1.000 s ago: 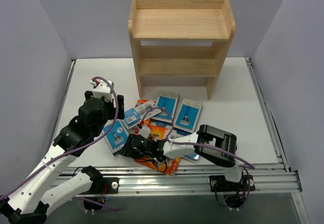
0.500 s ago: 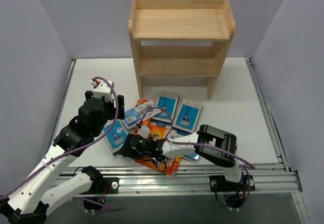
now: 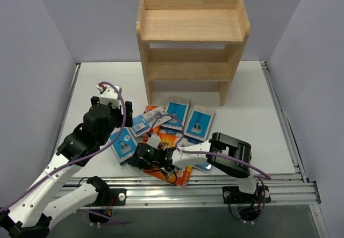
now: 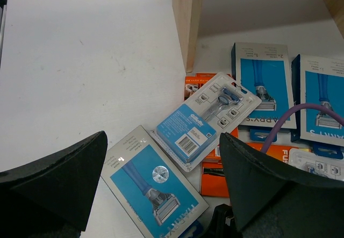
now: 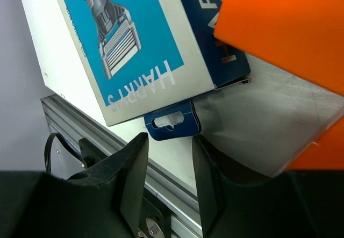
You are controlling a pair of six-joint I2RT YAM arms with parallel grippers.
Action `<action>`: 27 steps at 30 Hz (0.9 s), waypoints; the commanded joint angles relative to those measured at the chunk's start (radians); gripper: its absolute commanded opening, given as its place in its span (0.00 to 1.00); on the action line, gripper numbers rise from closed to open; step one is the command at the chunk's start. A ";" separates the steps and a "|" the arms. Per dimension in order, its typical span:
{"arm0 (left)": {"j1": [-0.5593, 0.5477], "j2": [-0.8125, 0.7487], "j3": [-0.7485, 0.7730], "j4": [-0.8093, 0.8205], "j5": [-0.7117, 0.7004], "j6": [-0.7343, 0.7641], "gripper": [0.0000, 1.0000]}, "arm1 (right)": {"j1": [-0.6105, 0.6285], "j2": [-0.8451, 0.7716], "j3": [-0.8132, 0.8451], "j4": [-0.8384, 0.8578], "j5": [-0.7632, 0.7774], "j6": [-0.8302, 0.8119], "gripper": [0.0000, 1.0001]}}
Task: Place and organize the shaving razors onto the shelf
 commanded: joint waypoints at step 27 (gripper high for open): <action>-0.008 0.001 0.017 0.025 0.023 0.003 0.94 | -0.034 -0.055 -0.022 0.065 0.211 0.011 0.00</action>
